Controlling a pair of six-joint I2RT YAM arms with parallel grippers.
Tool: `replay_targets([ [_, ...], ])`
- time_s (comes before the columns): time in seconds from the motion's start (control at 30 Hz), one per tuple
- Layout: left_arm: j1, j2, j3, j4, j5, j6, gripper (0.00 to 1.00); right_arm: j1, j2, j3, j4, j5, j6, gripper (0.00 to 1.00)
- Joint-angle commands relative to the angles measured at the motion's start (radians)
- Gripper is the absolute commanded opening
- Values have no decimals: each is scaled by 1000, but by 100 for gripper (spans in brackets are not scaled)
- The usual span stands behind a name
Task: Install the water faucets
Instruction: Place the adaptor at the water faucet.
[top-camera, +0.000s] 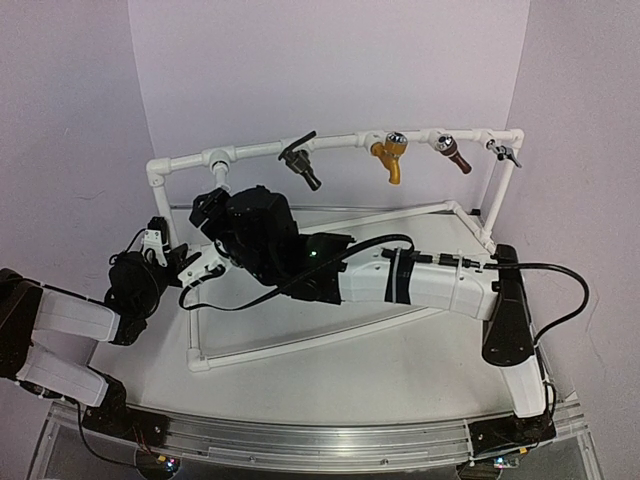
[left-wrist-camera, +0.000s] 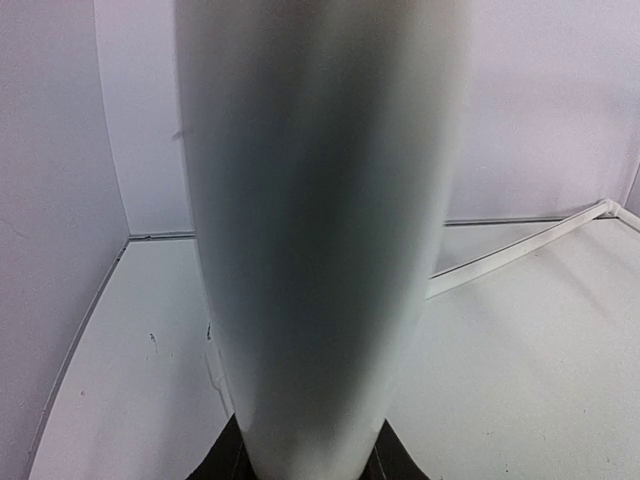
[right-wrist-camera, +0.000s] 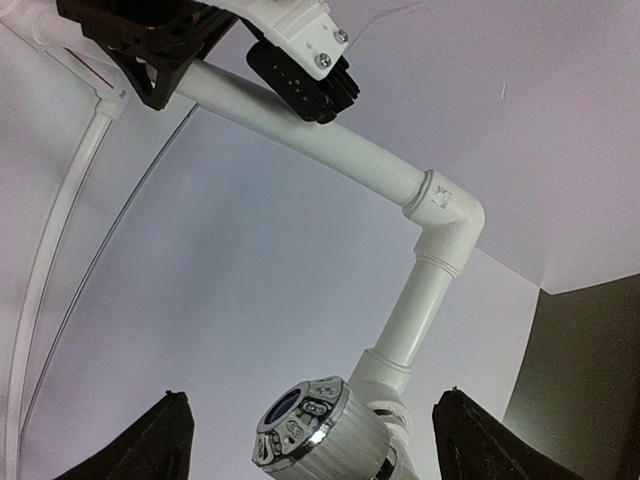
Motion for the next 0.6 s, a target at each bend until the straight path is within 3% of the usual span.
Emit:
replay_targets([
  [0.0,-37,11,35,0,174,-25,0,-16,24,48,70,42,-42,81],
  [0.07,-37,8,34,0,175,-26,0,-20,25,49,75,45,-40,77],
  [0.37,-38,3,32,-3,176,-24,0,-21,39,65,131,66,58,45],
  [0.57,-37,1,31,-3,176,-25,0,-18,40,145,124,15,394,35],
])
